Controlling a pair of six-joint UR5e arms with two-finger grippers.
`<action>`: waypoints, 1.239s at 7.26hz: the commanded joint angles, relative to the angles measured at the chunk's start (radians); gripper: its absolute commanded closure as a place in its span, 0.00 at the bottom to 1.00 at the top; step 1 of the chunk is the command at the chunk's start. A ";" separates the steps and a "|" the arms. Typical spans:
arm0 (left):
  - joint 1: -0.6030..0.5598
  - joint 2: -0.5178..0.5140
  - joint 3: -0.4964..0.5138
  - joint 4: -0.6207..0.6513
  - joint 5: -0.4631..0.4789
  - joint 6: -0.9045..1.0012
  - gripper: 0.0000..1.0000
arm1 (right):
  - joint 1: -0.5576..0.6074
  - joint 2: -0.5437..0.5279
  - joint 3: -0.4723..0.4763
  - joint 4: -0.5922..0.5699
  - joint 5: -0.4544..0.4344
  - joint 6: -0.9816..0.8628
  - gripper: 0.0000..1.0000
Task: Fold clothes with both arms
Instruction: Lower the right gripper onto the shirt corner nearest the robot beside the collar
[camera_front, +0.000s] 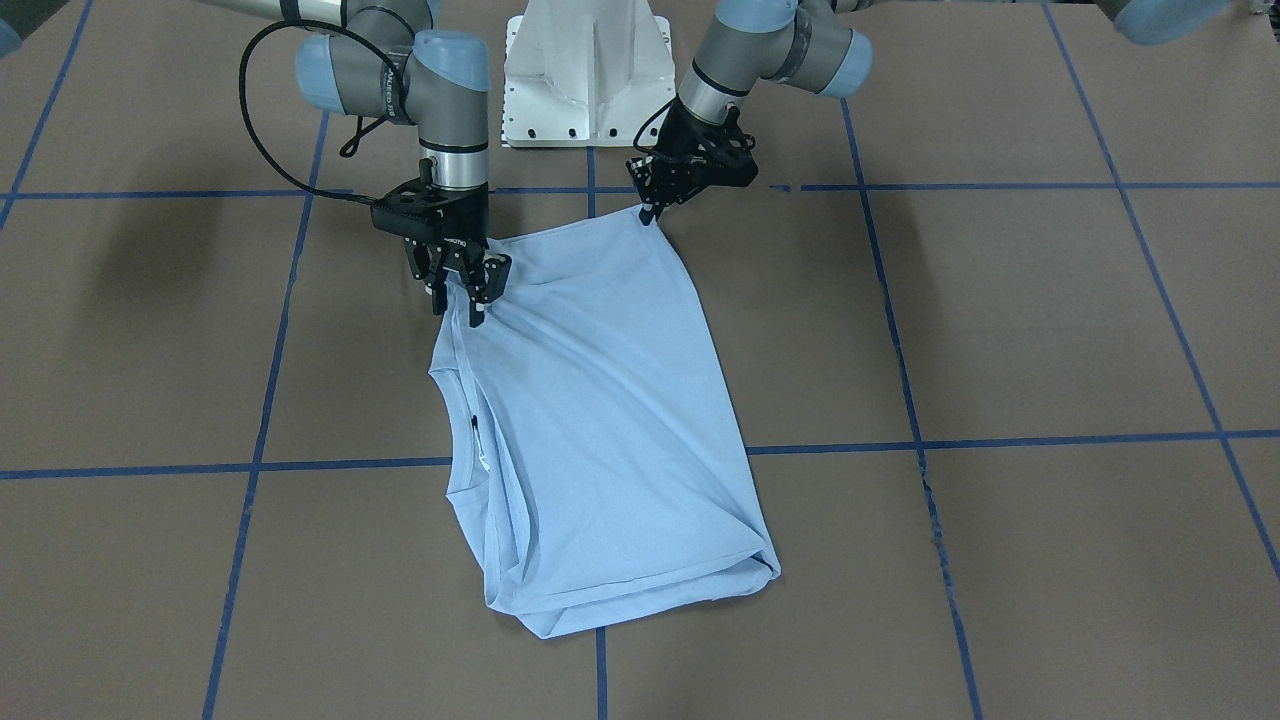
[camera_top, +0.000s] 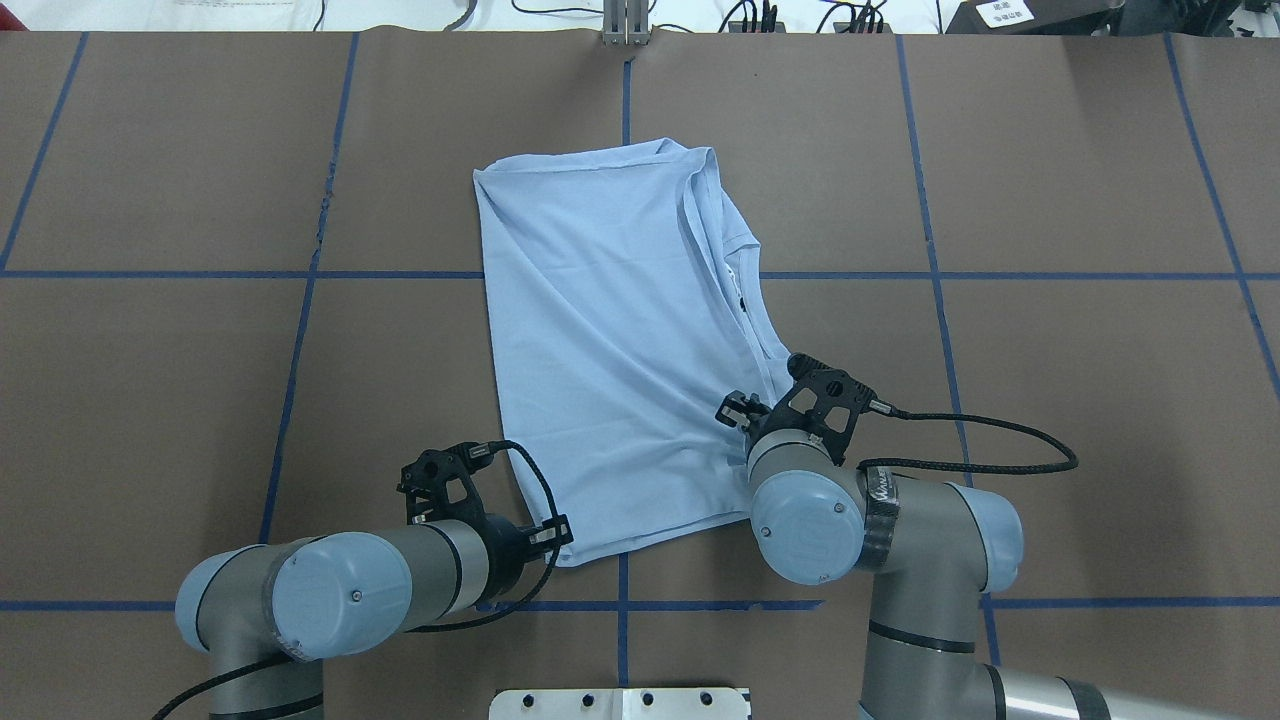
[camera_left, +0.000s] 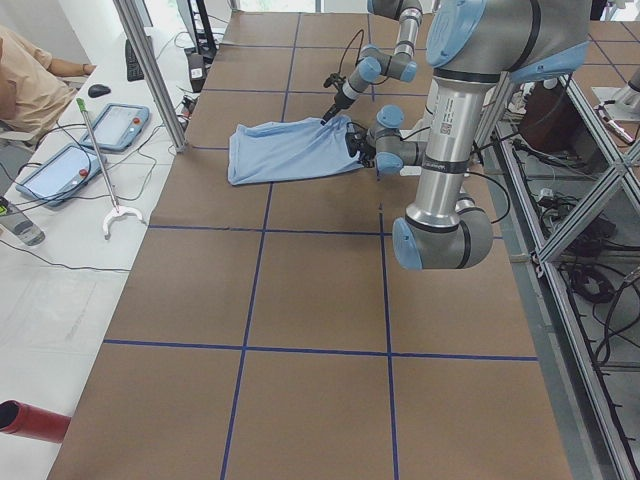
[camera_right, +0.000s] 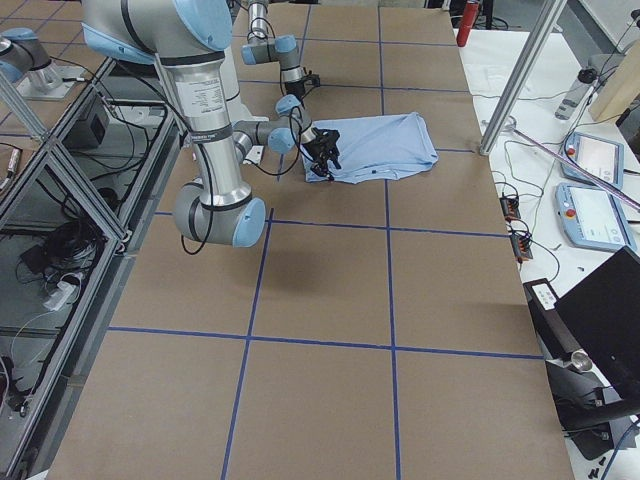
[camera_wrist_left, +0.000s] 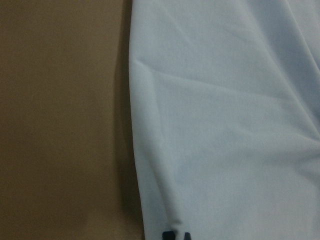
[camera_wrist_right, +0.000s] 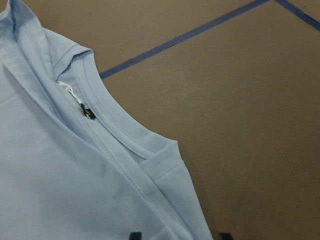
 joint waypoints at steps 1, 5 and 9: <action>0.000 0.000 0.000 0.000 0.001 0.000 1.00 | -0.002 -0.001 0.000 -0.002 0.004 0.000 0.41; 0.000 0.000 0.000 -0.002 0.002 0.000 1.00 | -0.006 0.000 0.005 -0.043 0.006 0.000 0.37; 0.000 0.000 -0.005 0.000 0.002 0.000 1.00 | -0.014 0.000 0.000 -0.042 0.004 0.008 0.64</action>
